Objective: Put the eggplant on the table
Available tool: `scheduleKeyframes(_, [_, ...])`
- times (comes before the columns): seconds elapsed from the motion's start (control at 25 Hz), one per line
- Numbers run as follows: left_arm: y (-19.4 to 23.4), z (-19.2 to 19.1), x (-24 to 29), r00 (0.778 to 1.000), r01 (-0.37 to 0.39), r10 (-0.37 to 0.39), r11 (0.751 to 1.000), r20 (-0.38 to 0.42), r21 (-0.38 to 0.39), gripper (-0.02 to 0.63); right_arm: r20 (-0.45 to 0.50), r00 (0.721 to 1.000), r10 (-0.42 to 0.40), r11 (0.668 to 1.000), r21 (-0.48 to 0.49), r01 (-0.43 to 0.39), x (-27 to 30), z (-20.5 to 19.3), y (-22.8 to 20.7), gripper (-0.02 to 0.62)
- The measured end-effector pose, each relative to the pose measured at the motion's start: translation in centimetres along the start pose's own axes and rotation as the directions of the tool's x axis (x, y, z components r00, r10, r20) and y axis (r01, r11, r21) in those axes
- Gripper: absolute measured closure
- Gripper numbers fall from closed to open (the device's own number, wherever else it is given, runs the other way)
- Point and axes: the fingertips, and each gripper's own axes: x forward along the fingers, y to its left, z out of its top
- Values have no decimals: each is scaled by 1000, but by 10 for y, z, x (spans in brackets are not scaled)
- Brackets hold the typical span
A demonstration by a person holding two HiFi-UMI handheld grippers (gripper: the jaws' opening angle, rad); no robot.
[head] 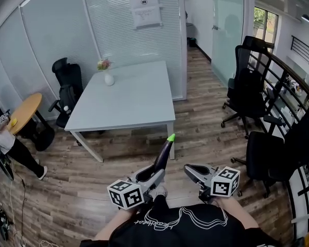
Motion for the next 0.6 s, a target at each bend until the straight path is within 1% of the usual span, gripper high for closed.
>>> scheduleKeyframes(0.12, [21,10,12,1000,4,-4,1000,2,-5,417,-9,1000,-16,1000,6,16,17,4,-18,588])
scheduleKeyframes(0.24, [45,25,23,1000,7,-7,1000,0,-8,417,-9,1000,-14,1000,7,14,42,15,-33,588])
scheduleKeyframes(0.6, [136,98,57,1000,8,-8,1000,-6,-16,417,-16,1000,-16,1000,18,16,137,65,-86,588])
